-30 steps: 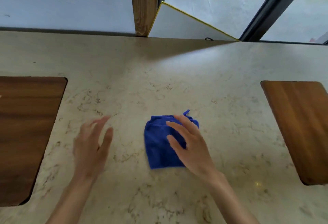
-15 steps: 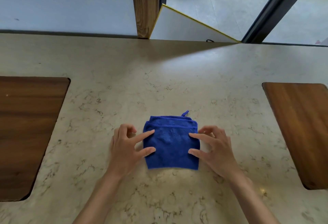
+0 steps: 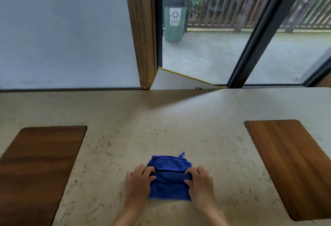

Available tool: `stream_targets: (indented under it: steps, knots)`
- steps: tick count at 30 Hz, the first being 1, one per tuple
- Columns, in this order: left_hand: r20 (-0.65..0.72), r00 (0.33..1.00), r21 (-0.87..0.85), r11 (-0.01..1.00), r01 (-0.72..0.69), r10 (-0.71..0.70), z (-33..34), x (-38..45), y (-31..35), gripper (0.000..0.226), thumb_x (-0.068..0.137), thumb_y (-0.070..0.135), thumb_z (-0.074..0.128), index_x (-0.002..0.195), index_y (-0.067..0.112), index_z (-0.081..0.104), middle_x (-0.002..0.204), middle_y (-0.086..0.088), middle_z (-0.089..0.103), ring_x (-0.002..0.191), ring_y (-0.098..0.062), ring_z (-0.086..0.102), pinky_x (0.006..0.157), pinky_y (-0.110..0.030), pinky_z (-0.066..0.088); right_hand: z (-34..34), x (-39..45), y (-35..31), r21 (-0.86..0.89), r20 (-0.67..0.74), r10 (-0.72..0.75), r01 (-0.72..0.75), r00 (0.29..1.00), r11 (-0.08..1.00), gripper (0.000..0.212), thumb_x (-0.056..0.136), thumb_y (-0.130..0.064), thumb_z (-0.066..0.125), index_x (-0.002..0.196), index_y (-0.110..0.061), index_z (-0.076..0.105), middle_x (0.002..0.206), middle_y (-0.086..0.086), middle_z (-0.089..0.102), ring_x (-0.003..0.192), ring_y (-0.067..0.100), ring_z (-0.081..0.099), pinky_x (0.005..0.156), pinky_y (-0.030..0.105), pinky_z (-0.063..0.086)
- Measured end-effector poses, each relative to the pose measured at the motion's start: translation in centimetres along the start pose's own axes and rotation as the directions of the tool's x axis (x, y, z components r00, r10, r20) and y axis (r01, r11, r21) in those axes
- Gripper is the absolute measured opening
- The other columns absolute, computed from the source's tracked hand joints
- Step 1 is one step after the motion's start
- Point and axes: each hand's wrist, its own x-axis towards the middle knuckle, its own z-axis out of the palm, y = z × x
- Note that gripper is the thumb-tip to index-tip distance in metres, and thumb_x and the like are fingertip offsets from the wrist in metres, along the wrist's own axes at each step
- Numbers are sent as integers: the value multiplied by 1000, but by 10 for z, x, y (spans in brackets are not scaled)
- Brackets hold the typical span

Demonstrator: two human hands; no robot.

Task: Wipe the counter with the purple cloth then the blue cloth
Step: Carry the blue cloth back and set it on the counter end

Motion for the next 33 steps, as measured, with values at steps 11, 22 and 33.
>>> stream_targets:
  steps: [11,22,33]
  knots:
    - [-100,994,103,994,-38,48,-120,3,33,19,104,34,38,121,27,46,112,1,47,64,-22,53,59,-32,41,-127,-23,-54,125,-30,-141,144,990,982,22,101,-21,47,114,-39,44,108,1,61,91,23,62,76,39,54]
    - [-509,829,234,964,-126,232,-366,-33,102,39,97,56,6,108,37,39,65,8,69,51,-13,60,49,-25,42,-341,-94,-158,143,-416,-363,455,834,879,30,103,-32,51,91,-58,42,72,-14,61,65,10,59,58,34,51]
    - [-598,801,-462,824,-328,-16,-496,-72,138,7,101,22,54,102,24,60,86,2,73,76,-10,69,60,-10,51,-444,-135,-231,297,-442,-536,681,719,669,12,105,-25,49,104,-36,51,100,2,75,86,21,74,69,34,67]
